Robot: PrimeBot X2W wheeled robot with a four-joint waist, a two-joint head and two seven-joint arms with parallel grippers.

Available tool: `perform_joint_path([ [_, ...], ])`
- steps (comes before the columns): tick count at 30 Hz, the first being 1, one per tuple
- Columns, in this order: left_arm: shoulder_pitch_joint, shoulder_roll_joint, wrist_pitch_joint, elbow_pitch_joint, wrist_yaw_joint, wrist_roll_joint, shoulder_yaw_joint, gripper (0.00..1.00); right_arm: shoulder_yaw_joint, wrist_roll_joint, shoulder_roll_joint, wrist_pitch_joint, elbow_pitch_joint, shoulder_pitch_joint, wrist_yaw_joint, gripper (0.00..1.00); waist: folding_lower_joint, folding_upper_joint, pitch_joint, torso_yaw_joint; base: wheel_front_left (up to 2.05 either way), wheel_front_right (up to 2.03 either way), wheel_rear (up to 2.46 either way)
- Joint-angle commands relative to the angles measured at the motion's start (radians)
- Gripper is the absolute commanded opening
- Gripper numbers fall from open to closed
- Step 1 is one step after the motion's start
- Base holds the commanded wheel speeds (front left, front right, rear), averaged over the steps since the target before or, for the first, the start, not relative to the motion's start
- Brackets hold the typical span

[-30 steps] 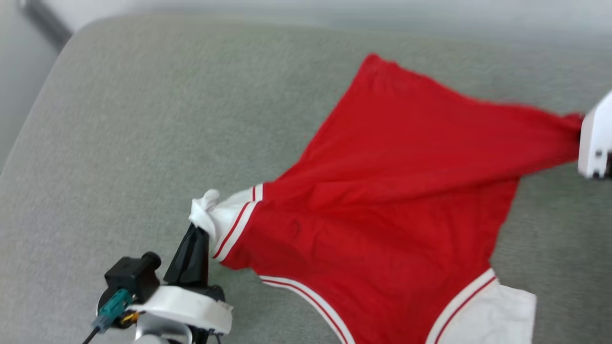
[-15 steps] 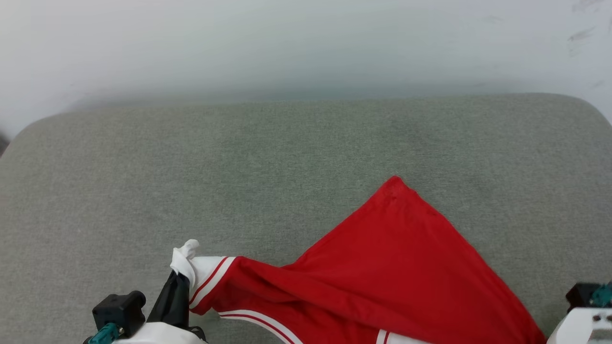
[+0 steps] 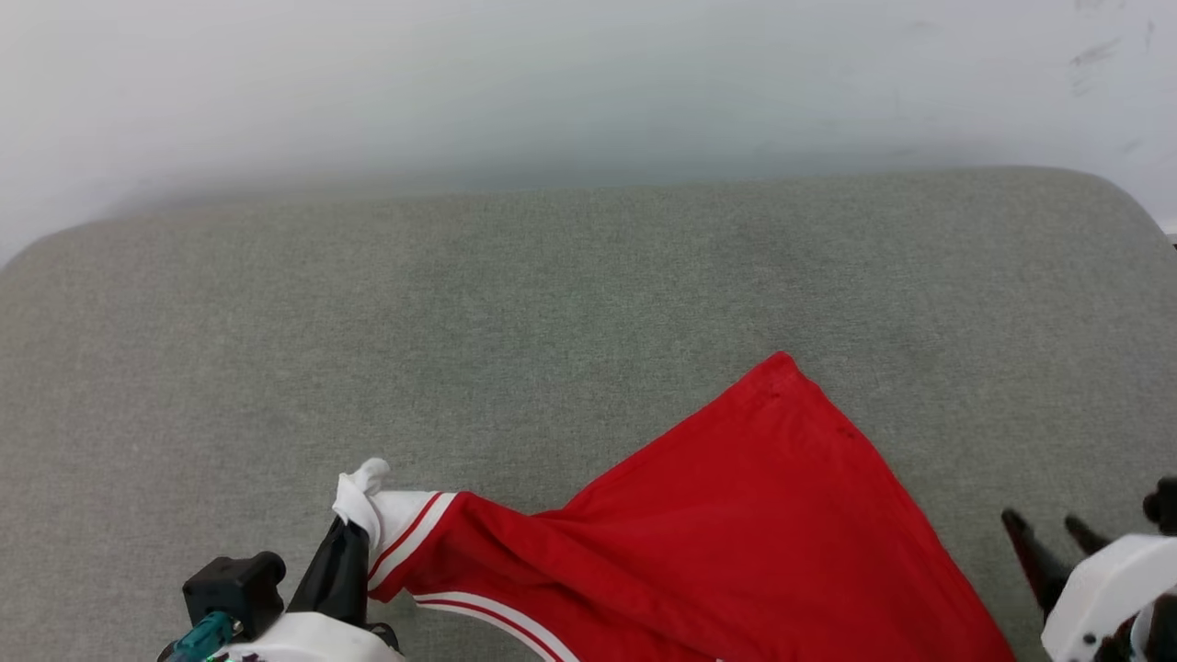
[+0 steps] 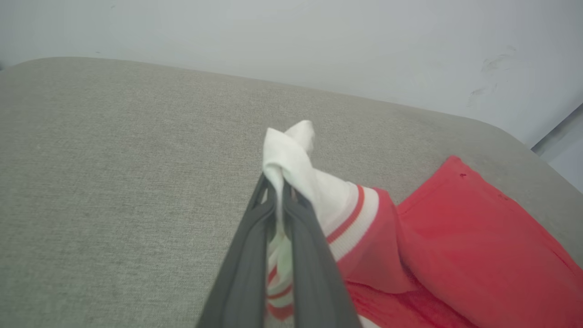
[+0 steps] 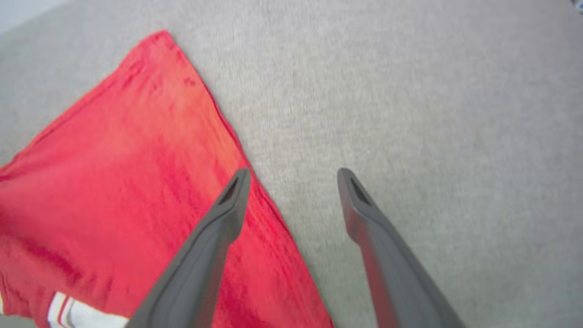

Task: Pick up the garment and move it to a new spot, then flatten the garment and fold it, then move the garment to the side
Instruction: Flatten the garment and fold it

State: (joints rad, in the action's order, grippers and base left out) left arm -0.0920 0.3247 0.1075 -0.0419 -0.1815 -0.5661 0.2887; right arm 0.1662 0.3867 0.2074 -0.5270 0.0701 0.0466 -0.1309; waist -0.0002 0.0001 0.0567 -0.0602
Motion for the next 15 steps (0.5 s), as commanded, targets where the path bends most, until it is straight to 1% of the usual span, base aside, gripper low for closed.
perform_joint_path([
  [1, 0.019, 0.002, 0.005, -0.004, 0.002, 0.006, 0.001, 0.00, 0.002, 0.008, -0.001, 0.051, 0.005, -0.035, 0.000, 1.00, 0.0002, -0.0001, 0.014, 0.009, 0.00, 0.00, 0.00],
  [4, 0.047, 0.002, 0.010, -0.008, 0.008, 0.014, 0.007, 0.00, -0.010, 0.028, 0.016, 0.166, 0.041, -0.115, 0.000, 1.00, 0.0002, -0.0001, 0.046, 0.025, 0.00, 0.00, 0.00],
  [7, 0.084, 0.007, 0.017, -0.012, 0.012, 0.029, 0.011, 0.00, -0.042, 0.040, 0.044, 0.204, 0.092, -0.216, 0.000, 1.00, 0.0002, -0.0001, 0.090, 0.039, 0.00, 0.00, 0.00],
  [9, 0.108, 0.007, 0.019, -0.013, 0.020, 0.037, 0.015, 0.00, -0.075, 0.048, 0.066, 0.184, 0.132, -0.281, 0.000, 1.00, 0.0002, -0.0001, 0.117, 0.051, 0.00, 0.00, 0.00],
  [10, 0.123, 0.006, 0.019, -0.015, 0.024, 0.038, 0.020, 0.00, -0.097, 0.051, 0.081, 0.157, 0.150, -0.314, 0.000, 1.00, 0.0002, -0.0001, 0.134, 0.060, 0.00, 0.00, 0.00],
  [13, 0.172, 0.003, 0.021, -0.017, 0.041, 0.049, 0.036, 0.00, -0.172, 0.073, 0.127, 0.037, 0.202, -0.413, 0.000, 1.00, 0.0002, -0.0001, 0.179, 0.091, 0.00, 0.00, 0.00],
  [15, 0.202, 0.000, 0.025, -0.009, 0.053, 0.055, 0.046, 0.00, -0.217, 0.088, 0.144, -0.053, 0.230, -0.476, 0.000, 1.00, 0.0002, -0.0001, 0.206, 0.111, 0.00, 0.00, 0.00],
])
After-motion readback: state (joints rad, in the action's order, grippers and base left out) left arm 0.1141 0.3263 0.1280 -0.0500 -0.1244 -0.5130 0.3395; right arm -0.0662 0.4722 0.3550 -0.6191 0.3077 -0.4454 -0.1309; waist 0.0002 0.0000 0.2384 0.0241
